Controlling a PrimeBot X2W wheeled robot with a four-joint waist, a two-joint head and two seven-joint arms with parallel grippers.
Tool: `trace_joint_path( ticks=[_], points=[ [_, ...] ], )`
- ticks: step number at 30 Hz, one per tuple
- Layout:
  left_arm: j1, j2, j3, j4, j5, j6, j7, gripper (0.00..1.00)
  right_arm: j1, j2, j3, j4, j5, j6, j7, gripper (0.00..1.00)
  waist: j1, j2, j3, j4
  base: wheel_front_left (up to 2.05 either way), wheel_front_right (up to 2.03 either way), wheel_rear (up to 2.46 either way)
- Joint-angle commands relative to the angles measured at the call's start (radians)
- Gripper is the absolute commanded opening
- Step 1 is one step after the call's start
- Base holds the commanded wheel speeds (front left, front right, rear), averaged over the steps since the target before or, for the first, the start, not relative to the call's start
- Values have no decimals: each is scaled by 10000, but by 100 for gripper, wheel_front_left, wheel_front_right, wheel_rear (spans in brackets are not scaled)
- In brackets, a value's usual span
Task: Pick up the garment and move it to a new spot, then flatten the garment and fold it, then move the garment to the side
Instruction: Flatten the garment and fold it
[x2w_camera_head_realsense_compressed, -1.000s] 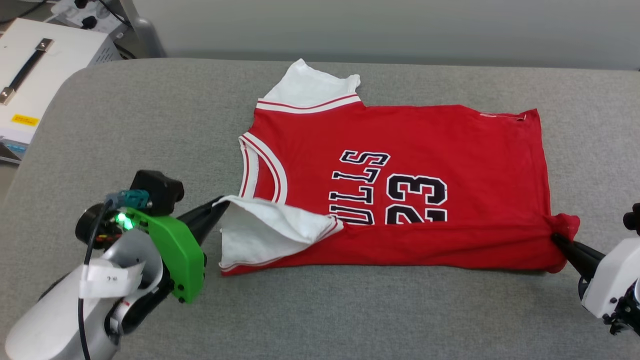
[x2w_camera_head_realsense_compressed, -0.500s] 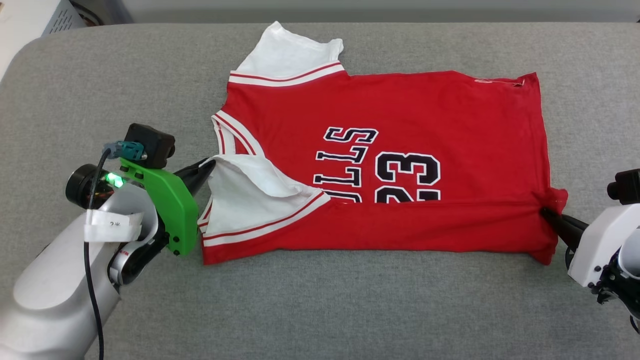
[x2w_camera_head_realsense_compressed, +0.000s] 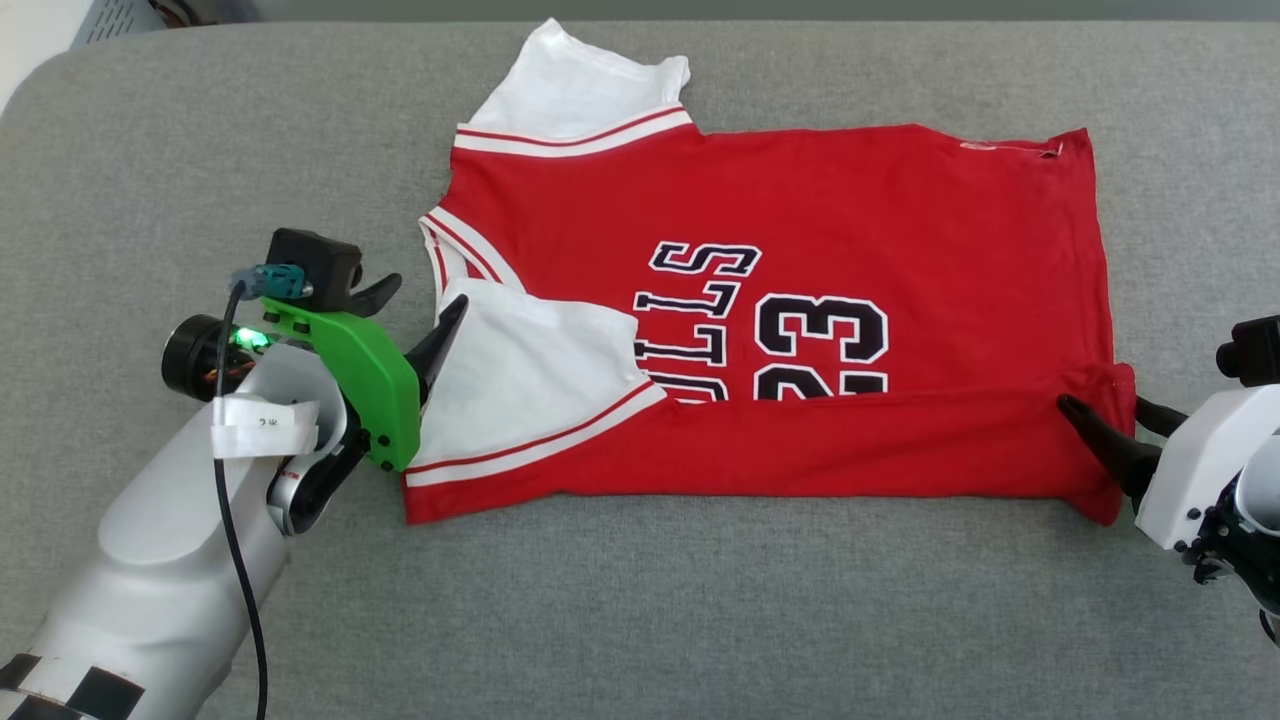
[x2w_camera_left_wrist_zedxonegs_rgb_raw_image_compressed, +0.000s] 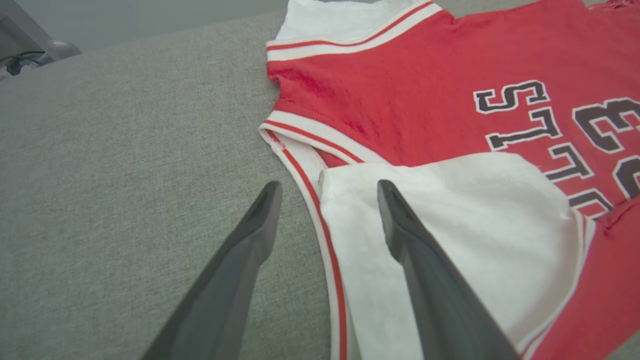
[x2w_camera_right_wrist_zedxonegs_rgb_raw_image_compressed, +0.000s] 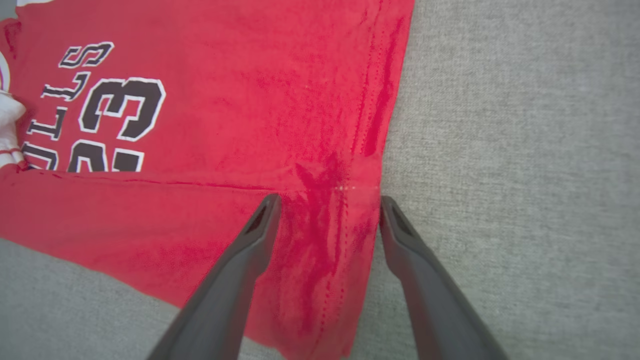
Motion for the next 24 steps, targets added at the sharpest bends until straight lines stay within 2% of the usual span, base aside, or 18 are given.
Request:
trace_joint_path(
  ticks=[1, 11, 19, 24],
  points=[
    [-133, -89, 114, 158, 24, 52, -218, 100, -85, -36, 7, 34, 23, -7, -99, 100, -1, 0, -195, 42, 0, 0, 0],
    [1043, -377, 794, 28, -677, 555, -1563, 100, 736, -170, -183, -405, -569, -7, -164, 100, -1, 0, -1183, 162, 0, 0, 0],
    [2818, -332, 1046, -1404, -1211, 1456, -1780, 100, 1922, 373, -958, -1510, -1714, -7, 703, 100, -1, 0, -1909, 209, 0, 0, 0],
    [3922, -111, 1114, -2492, -1572, 2229, -1331, 100, 2549, 1004, -1770, -2314, -2597, -7, 1459, 100, -1, 0, -1993, 180, 0, 0, 0]
  ],
)
